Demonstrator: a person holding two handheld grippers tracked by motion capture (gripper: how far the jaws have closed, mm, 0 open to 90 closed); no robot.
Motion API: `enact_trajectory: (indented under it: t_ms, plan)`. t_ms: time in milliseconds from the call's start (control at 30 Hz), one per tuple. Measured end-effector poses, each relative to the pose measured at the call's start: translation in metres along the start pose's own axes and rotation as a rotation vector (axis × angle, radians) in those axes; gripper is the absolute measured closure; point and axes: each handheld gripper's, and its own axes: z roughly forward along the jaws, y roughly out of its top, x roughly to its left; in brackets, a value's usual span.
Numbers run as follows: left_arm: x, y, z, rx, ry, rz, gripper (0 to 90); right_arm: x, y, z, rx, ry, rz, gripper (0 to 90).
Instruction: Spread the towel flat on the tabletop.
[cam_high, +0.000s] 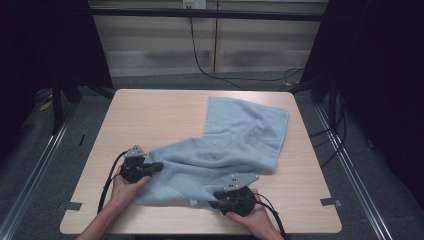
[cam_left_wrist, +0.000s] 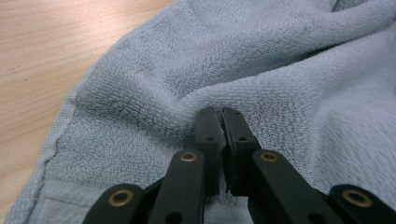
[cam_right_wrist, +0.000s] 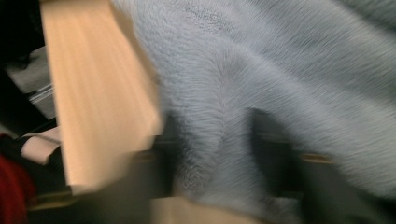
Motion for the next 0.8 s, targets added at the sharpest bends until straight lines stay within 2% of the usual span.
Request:
enact_trajectory:
  t_ms: [33,67,133,200,267,300,400,467,500,533,700,767,800]
  plan:
    - [0.0,0.0,-0.001,-0.002,-0.006,0.001,85.6,-0.002,0.002,-0.002,-0.01,0.008,0.003,81.0]
    - [0.0,0.001,-0.002,-0.011,-0.008,0.003,85.6,-0.005,0.005,-0.007,-0.04,0.012,0.015,82.9]
    - [-0.001,0.003,-0.006,-0.035,-0.019,0.008,85.8,-0.014,0.012,-0.019,-0.094,0.019,0.045,83.9]
    - [-0.002,0.006,-0.011,-0.06,-0.023,0.006,86.5,-0.026,0.021,-0.034,-0.154,0.002,0.074,84.2]
    - [-0.002,0.008,-0.013,-0.07,-0.03,0.009,87.2,-0.039,0.031,-0.044,-0.19,-0.019,0.089,84.0]
    - [-0.002,0.009,-0.013,-0.072,-0.034,0.003,87.1,-0.044,0.035,-0.045,-0.188,-0.018,0.096,83.5]
    - [-0.006,0.009,-0.012,-0.061,-0.049,0.012,83.9,-0.066,0.049,-0.044,-0.165,-0.069,0.095,81.6]
    - [-0.01,0.009,-0.011,-0.052,-0.054,0.035,81.5,-0.082,0.055,-0.039,-0.149,-0.084,0.116,80.1]
    - [-0.011,0.008,-0.011,-0.043,-0.055,0.047,78.9,-0.091,0.058,-0.035,-0.129,-0.119,0.115,79.2]
    - [-0.012,0.008,-0.01,-0.032,-0.048,0.056,75.8,-0.099,0.059,-0.031,-0.115,-0.135,0.125,79.0]
    - [-0.006,0.004,-0.005,0.022,0.002,0.068,58.6,-0.13,0.054,-0.008,-0.075,-0.181,0.203,78.4]
    - [-0.003,0.003,-0.005,0.037,-0.013,0.082,51.9,-0.139,0.048,0.002,-0.036,-0.216,0.215,77.8]
    - [-0.002,0.001,-0.004,0.042,-0.009,0.095,49.7,-0.143,0.045,0.004,-0.053,-0.205,0.238,76.9]
